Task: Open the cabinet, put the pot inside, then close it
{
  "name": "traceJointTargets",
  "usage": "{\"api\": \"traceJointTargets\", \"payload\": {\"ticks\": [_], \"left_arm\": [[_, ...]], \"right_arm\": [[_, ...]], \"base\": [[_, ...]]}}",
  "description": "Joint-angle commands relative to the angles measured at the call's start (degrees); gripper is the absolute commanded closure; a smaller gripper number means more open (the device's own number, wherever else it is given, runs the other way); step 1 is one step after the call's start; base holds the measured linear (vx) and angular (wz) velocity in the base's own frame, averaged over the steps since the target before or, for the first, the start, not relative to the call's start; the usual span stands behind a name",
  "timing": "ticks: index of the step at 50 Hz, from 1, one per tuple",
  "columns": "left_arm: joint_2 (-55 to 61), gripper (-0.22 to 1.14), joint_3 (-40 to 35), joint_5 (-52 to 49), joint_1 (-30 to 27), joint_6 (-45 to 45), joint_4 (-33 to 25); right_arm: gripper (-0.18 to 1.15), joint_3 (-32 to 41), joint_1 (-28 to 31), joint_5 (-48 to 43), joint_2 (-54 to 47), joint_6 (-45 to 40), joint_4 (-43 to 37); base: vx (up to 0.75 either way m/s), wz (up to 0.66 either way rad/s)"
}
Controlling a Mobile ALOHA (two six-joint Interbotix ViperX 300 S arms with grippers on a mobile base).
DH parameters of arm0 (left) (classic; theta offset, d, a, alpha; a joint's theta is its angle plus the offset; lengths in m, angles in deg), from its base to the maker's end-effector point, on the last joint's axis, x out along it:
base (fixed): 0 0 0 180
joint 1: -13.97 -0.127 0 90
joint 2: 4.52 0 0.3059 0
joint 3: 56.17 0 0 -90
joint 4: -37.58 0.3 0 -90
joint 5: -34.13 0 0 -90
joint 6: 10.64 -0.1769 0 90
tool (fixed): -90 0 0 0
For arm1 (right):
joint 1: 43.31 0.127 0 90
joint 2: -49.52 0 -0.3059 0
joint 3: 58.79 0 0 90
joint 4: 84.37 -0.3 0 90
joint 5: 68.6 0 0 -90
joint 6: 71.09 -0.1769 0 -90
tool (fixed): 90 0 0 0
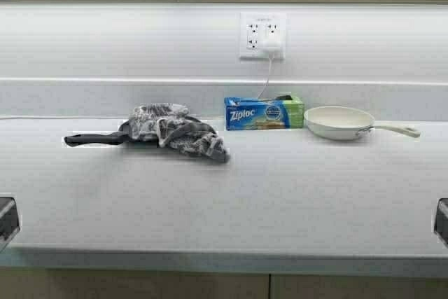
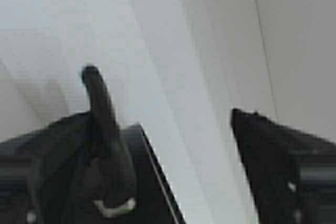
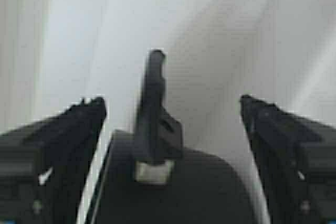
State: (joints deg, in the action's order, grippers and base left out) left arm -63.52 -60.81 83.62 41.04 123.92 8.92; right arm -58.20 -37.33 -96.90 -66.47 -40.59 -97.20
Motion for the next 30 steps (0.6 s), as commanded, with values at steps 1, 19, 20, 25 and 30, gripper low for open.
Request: {"api": "traceJointTargets", "payload": {"ticks": [1,19,20,25,30], "left_arm": [[-4.8,-0.1,3.3,2.5,0.1,0.5,0.3],[-15.6,0.38,19.1,3.9,1.0,0.1,3.8],[-16.0,0.48,19.8,3.9,1.1,-0.1,3.9],[-17.8,1.0,22.4,3.2,1.6,-3.5,4.5],[-19.7,0.96,23.8,-0.1,2.0,-9.6,4.5]], "right_arm": [[-0.07,-3.0,-0.2,-2.3,5.2,0.2,0.4],[0.37,-19.1,0.2,-3.2,20.7,5.8,7.6],[0.45,-19.6,0.3,-3.1,21.3,6.6,8.7],[0.9,-21.9,1.1,-2.0,24.3,11.2,14.0],[1.0,-23.5,2.3,0.4,26.5,15.6,18.0]], "base": [[0.0,0.0],[0.0,0.0],[-0.02,-0.01],[-0.03,-0.02],[-0.05,-0.03]]}}
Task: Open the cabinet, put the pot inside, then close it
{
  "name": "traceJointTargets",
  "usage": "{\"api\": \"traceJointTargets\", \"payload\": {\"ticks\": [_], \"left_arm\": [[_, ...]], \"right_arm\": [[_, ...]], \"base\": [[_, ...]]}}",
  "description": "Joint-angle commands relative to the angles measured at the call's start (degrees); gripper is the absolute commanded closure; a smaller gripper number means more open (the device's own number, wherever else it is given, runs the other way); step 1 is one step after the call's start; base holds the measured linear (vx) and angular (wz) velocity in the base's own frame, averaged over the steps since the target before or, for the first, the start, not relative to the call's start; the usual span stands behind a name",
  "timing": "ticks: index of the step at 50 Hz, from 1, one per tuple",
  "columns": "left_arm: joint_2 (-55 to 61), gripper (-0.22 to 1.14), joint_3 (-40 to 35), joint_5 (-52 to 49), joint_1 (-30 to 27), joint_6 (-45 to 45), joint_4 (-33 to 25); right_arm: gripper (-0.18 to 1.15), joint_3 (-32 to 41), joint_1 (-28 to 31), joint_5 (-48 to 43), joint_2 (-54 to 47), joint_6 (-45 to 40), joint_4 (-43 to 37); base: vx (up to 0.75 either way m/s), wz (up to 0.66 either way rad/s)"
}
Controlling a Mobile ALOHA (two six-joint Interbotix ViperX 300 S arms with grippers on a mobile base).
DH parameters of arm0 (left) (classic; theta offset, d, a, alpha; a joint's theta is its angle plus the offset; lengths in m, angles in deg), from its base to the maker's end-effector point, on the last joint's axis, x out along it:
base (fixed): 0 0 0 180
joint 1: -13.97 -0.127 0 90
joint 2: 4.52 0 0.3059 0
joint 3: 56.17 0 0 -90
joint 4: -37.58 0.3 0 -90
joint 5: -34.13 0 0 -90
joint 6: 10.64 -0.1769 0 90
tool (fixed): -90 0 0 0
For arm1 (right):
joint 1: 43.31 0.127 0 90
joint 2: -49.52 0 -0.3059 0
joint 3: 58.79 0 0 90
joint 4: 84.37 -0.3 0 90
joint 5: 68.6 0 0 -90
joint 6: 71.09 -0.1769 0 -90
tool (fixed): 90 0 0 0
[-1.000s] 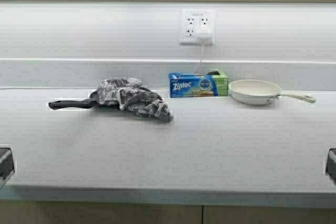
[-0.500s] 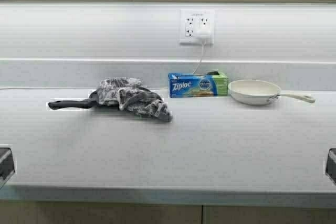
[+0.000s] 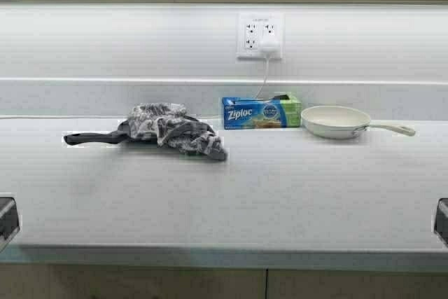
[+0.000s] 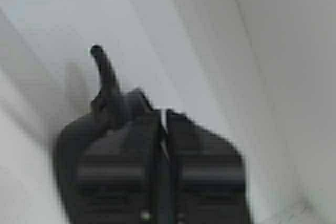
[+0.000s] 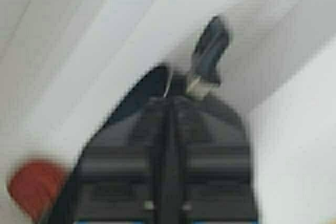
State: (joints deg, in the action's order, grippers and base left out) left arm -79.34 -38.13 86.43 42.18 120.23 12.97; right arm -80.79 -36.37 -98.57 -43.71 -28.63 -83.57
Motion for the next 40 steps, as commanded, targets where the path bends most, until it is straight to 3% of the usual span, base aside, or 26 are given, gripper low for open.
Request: {"api": "traceJointTargets", "payload": {"ticks": [1,3,6,20,40], "left_arm": [[-4.6,0.9,1.4,-4.7,0.8,-8.2,0.5],[-5.6,0.83,1.8,-7.2,0.9,-11.6,0.4],[-7.4,0.83,2.0,-11.6,0.9,-17.1,0.4],[-12.8,0.87,1.5,-27.1,-0.4,-41.3,-1.0],[-13.9,0.87,1.7,-35.5,-4.6,-47.7,0.4]], "right_arm": [[0.97,-1.1,1.4,3.0,4.2,4.5,5.1],[0.91,-1.6,1.9,5.1,5.1,6.3,6.5],[0.86,-2.1,2.5,8.5,6.3,8.8,8.2],[0.89,-2.9,2.9,18.5,10.4,19.4,9.9],[0.89,-0.8,2.9,27.2,10.7,24.5,10.7]], "base": [[-0.06,-0.02],[-0.07,-0.02],[-0.08,-0.03],[-0.14,-0.06],[-0.2,-0.07]]}}
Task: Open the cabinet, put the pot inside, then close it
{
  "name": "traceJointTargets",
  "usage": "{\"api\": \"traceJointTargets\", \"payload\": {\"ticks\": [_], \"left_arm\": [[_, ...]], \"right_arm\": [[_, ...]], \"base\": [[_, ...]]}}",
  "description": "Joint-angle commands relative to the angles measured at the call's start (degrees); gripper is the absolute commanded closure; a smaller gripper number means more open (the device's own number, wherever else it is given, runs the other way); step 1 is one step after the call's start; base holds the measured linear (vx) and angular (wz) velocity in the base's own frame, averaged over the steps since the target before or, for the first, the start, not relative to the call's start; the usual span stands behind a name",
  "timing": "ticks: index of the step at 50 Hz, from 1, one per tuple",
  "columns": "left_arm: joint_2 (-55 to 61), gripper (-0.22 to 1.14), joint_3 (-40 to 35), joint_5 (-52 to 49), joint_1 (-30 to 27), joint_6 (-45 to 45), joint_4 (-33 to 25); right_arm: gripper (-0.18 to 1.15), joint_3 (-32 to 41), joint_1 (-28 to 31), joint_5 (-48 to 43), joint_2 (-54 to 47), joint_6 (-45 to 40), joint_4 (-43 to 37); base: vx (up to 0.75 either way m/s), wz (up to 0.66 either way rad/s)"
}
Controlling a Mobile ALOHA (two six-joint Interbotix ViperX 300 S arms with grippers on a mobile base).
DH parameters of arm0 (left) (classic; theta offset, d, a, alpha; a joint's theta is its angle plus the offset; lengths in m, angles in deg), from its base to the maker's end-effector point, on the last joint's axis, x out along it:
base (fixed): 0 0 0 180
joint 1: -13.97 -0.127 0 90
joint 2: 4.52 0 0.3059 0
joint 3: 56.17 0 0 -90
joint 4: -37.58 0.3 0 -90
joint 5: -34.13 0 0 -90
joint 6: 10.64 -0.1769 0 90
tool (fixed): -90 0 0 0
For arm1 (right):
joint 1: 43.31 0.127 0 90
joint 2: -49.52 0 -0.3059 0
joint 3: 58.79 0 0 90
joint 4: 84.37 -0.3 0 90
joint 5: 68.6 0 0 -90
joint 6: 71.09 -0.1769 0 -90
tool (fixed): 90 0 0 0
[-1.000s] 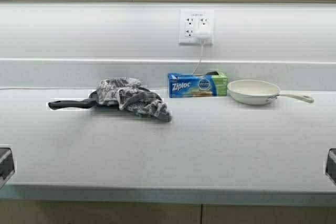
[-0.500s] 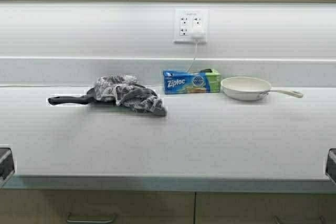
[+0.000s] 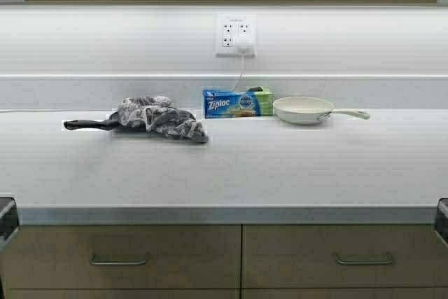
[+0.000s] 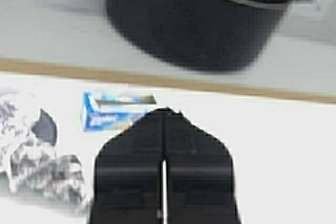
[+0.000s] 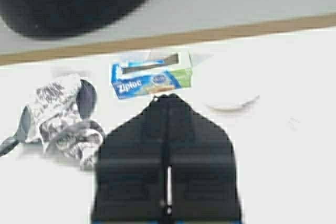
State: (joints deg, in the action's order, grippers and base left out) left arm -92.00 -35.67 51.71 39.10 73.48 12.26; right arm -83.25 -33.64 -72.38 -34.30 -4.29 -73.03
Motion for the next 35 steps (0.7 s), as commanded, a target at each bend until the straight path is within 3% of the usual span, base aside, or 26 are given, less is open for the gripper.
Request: {"api": "traceJointTargets", "payload": {"ticks": [1,11,23,35], "left_arm": [[-1.2,0.87,-0.7,-1.1,-1.5,-1.5,1.1],[-1.8,0.87,-0.5,-1.8,-2.0,-3.6,1.1],[-4.6,0.87,0.2,-6.2,-6.6,-4.2,1.1],[-11.5,0.87,1.4,-12.0,-15.6,-7.3,2.1]], "right_arm": [[0.89,1.7,0.2,1.6,1.4,0.3,0.2],[0.89,1.8,-1.1,4.0,2.0,1.9,1.4],[0.89,2.2,-3.2,6.3,3.6,2.4,2.9],[0.89,1.2,-4.3,7.6,7.0,2.3,3.9]], "base": [[-0.2,-0.01],[-0.23,0.03],[-0.26,0.01],[-0.22,-0.01]]}}
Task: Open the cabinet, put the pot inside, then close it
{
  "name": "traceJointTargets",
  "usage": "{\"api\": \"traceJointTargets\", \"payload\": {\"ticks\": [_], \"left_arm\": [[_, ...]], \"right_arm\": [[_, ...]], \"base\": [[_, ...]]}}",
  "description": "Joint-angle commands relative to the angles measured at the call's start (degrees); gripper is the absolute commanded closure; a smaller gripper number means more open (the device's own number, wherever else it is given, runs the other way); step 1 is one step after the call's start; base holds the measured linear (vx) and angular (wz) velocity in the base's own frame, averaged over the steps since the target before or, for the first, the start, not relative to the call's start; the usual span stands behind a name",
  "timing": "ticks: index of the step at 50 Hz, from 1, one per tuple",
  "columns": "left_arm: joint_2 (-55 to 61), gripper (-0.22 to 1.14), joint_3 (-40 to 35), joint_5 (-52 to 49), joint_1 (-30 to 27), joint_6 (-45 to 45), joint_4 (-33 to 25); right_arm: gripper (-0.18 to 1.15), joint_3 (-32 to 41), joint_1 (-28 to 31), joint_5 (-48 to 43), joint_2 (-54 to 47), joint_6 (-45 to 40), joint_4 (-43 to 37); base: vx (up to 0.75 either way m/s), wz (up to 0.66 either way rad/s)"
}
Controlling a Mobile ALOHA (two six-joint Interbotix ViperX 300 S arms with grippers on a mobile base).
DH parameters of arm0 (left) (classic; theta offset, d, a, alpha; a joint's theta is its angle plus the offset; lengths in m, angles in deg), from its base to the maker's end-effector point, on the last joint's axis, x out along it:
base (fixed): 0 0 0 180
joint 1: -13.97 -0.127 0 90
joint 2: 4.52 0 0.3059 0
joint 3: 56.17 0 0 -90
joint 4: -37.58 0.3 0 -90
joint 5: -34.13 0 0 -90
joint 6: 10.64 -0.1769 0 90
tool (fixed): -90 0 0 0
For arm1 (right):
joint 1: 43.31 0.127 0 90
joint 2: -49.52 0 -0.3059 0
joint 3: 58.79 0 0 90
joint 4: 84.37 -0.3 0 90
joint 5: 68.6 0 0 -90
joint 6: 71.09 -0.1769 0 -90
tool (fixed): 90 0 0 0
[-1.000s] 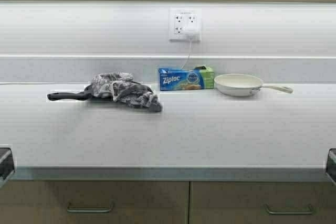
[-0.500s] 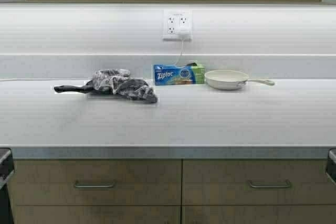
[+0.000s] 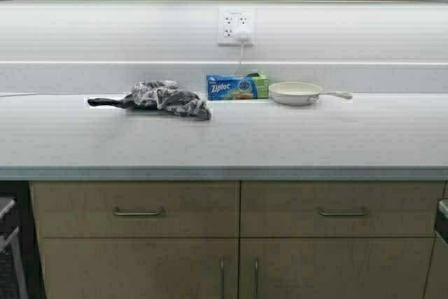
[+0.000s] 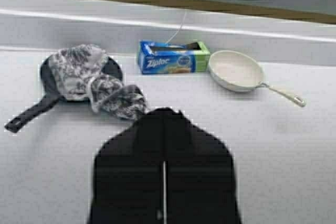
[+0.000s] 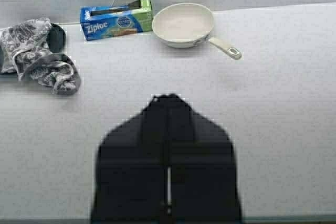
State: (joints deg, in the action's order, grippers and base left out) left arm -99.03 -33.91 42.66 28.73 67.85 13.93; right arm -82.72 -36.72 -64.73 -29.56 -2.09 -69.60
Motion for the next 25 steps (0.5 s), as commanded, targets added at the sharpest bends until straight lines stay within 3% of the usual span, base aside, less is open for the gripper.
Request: {"api": "traceJointTargets", "payload": {"ticks": [1,11,25], "left_arm": [[-5.1,0.87,-0.3,-3.7,-6.1,-1.8,0.4],[-10.4,0.87,-2.1,-10.8,-15.9,-3.3,1.1],[-12.0,0.87,-9.6,-18.5,-27.0,-3.4,4.5]], "right_arm": [[0.89,0.7,-1.4,0.0,2.5,0.1,0.5],[0.9,3.1,-8.2,2.1,4.2,0.2,1.4],[0.9,8.9,-22.0,3.3,3.3,1.8,2.8]], "base": [[-0.19,-0.05],[-0.22,-0.08],[-0.19,-0.02]]}}
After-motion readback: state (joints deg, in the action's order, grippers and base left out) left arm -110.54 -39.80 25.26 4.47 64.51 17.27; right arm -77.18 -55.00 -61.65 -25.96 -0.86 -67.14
